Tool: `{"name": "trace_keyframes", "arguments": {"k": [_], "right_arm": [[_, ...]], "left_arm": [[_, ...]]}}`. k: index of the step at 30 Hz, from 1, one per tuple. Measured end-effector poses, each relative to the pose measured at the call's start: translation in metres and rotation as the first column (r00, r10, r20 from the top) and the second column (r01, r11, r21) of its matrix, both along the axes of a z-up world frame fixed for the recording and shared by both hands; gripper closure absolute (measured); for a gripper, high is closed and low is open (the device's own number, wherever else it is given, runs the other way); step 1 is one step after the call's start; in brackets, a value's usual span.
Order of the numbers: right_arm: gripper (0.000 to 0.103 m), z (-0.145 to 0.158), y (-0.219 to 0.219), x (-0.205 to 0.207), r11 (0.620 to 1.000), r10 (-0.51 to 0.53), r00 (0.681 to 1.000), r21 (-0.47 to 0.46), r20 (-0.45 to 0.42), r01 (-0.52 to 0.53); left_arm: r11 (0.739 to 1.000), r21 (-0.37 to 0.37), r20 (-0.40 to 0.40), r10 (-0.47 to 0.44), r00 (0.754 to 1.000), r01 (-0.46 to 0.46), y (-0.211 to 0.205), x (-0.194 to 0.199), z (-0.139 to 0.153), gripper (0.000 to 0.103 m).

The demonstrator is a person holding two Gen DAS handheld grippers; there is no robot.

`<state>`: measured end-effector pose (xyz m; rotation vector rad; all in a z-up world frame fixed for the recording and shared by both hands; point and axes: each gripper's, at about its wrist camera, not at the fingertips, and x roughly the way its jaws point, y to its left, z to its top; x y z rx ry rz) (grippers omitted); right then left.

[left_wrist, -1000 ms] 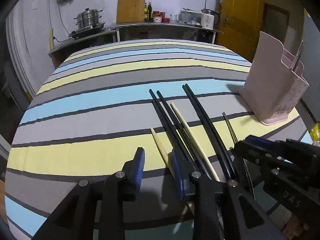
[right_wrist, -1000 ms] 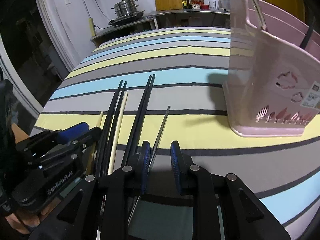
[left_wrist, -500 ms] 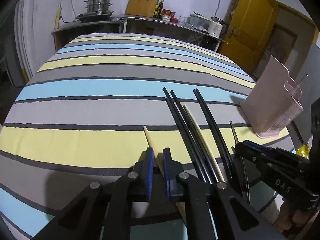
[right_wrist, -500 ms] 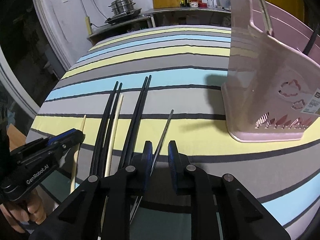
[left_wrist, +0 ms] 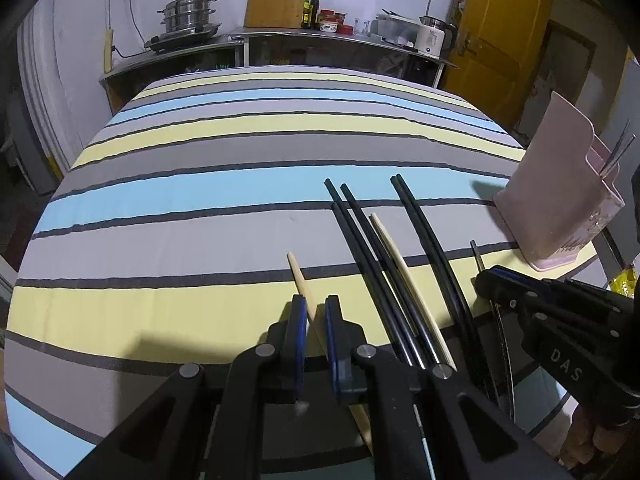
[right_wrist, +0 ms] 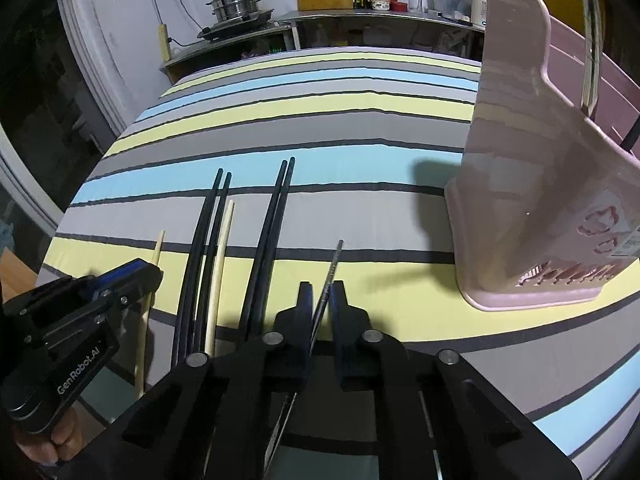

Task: Organize utensils
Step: 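Grasp a thin metal stick with the right tool while the left tool grasps a wooden chopstick, then lift the metal stick with the right tool while the left tool lifts the wooden chopstick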

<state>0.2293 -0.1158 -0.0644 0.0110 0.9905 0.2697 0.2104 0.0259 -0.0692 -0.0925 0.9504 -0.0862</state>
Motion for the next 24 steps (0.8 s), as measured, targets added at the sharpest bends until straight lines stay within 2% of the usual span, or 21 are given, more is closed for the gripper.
{"name": "trace_keyframes", "arguments": {"k": [4, 10, 24], "right_arm": [[0.097, 0.003, -0.003, -0.002, 0.999, 0.016, 1.000, 0.033, -0.011, -0.015], [0.098, 0.020, -0.007, -0.015, 0.998, 0.033, 0.999, 0.050, 0.031, -0.034], [0.098, 0.071, -0.035, -0.045, 0.991, 0.008, 0.991, 0.131, 0.132, -0.025]], "left_arm": [[1.000, -0.014, -0.004, 0.001, 1.000, -0.001, 0.002, 0.001, 0.001, 0.095], [0.998, -0.058, 0.010, -0.002, 1.000, 0.003, 0.011, -0.005, 0.011, 0.098], [0.989, -0.137, 0.128, -0.036, 0.991, 0.053, 0.021, -0.033, 0.080, 0.098]]}}
